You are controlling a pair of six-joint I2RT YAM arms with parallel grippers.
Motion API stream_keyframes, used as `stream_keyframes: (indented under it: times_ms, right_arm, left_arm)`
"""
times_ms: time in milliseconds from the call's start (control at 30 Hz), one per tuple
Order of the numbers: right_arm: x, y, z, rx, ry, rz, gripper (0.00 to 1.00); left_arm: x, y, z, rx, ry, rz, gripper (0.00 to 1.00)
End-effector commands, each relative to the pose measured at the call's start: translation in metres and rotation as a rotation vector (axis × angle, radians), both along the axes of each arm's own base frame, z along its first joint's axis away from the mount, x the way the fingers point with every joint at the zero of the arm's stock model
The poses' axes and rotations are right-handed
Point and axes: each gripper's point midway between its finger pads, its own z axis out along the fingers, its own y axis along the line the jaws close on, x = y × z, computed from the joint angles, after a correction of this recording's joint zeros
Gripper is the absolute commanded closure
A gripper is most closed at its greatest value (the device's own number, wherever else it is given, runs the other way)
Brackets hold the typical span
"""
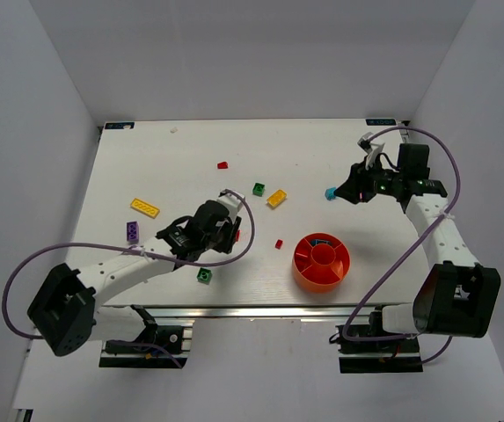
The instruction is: Sort the legos into containers by color
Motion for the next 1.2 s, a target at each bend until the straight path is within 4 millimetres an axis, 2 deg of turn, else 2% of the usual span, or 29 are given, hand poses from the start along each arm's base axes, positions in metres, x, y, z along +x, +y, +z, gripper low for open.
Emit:
stream_keyframes:
  times_ms: [0,67,133,167,200,433,800,833,900,933,1033,1100,1167]
  right_arm:
    - [-0.002,0.002,0.010,0.006,-0.067,0.033,0.56]
    - [-0.003,0.001,0.011,0.006,-0.074,0.031,0.56]
    - [-0.003,0.001,0.012,0.008,-0.074,0.034,0.56]
    - [-0.003,0.000,0.013,0.008,-0.080,0.033,0.56]
    - [-0.004,0.000,0.014,0.008,-0.083,0.034,0.56]
    - [-0.007,-0.001,0.018,0.015,-0.098,0.038,0.56]
    - [-0.023,0.006,0.022,0.027,-0.109,0.140,0.55]
    - [-0.021,0.006,0.028,0.005,-0.132,0.151,0.55]
    - [-0.028,0.004,0.028,-0.032,-0.105,0.165,0.55]
    - [-0.028,0.005,0.038,-0.056,-0.122,0.185,0.54]
    - [-0.049,-0.003,0.034,-0.155,-0.061,0.210,0.53]
    - [-0.051,-0.013,0.036,-0.245,-0.086,0.212,0.52]
    - [-0.064,-0.017,0.040,-0.302,-0.080,0.229,0.48]
  left_arm:
    - [0.010,-0.020,0.015,-0.075,0.012,0.015,0.48]
    - [0.016,-0.022,0.003,-0.052,0.044,0.051,0.36]
    - [0.024,-0.027,0.005,-0.035,0.037,0.088,0.27]
    - [0.026,-0.026,-0.006,-0.008,0.066,0.109,0.26]
    - [0.029,-0.026,-0.008,0.004,0.067,0.123,0.26]
    - [0.044,-0.036,-0.003,-0.002,0.059,0.155,0.26]
    - [0.036,-0.034,-0.006,-0.015,0.075,0.149,0.26]
    - [0.036,-0.034,-0.004,-0.022,0.071,0.147,0.26]
    - [0.035,-0.035,-0.002,-0.028,0.071,0.139,0.26]
    - [0.035,-0.035,0.001,-0.033,0.064,0.134,0.26]
    - [0.034,-0.035,0.005,-0.043,0.055,0.121,0.26]
    - [0.031,-0.035,0.008,-0.051,0.052,0.115,0.25]
    - [0.030,-0.034,0.010,-0.055,0.050,0.110,0.25]
